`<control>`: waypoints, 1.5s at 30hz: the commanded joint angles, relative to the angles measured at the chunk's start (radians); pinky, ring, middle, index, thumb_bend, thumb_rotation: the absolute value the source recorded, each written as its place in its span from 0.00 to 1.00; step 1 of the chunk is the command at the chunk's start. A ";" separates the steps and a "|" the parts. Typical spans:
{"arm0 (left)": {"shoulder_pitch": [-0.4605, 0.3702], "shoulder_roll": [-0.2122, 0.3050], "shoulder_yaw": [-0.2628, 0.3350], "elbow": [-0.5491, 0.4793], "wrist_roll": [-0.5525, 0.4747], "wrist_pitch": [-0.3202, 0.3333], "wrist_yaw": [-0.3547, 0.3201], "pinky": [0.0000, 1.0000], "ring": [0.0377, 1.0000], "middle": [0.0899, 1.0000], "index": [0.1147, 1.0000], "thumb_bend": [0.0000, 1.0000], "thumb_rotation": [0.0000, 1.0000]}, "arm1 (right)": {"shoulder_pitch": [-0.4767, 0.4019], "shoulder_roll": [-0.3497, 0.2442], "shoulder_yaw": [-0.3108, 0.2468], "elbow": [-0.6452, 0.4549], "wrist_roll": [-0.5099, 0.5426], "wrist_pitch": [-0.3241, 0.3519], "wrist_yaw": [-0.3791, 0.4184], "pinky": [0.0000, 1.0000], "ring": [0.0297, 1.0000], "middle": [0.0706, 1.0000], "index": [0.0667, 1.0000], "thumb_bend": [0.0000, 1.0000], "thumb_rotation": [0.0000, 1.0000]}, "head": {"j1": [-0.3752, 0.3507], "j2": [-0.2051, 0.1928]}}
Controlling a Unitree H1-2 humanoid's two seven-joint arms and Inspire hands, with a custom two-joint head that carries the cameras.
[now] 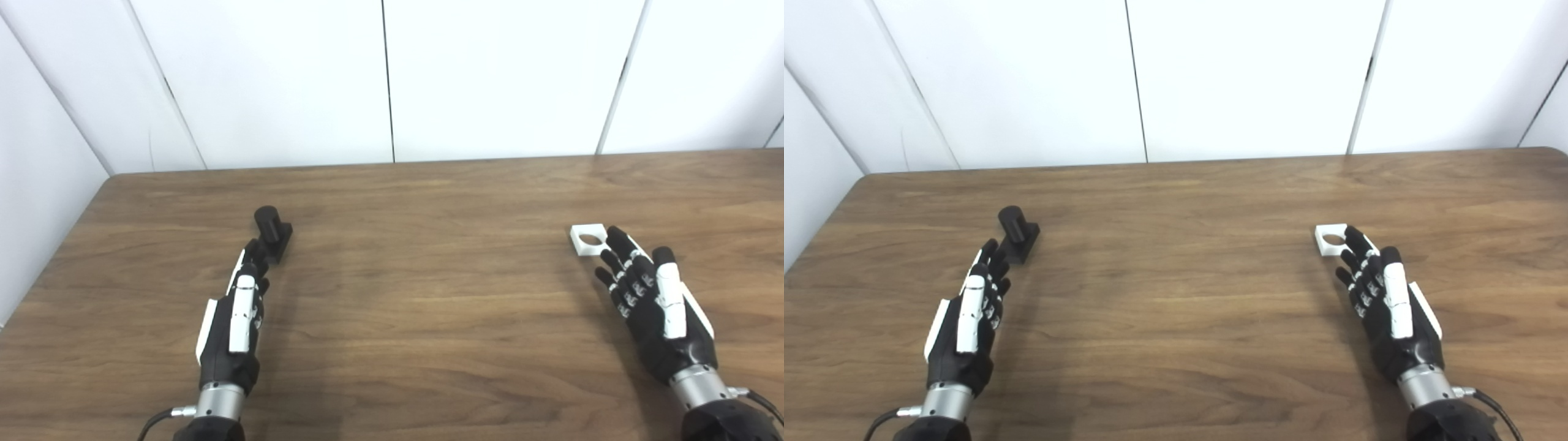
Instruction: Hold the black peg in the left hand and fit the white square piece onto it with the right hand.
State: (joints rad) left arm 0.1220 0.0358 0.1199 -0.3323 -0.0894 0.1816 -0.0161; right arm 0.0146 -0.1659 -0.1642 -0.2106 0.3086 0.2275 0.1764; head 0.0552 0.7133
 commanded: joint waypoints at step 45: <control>-0.216 0.149 -0.114 0.040 0.934 0.211 0.129 0.91 0.98 0.95 0.92 0.76 0.42 | -0.019 -0.014 0.003 -0.022 0.037 -0.022 0.012 0.90 1.00 1.00 0.93 0.59 0.99 | 0.015 -0.020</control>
State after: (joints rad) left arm -0.0514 0.1498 0.0112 -0.2925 0.7955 0.3899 0.1010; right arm 0.0180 -0.1667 -0.1625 -0.2117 0.3427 0.2318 0.1846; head 0.0690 0.6919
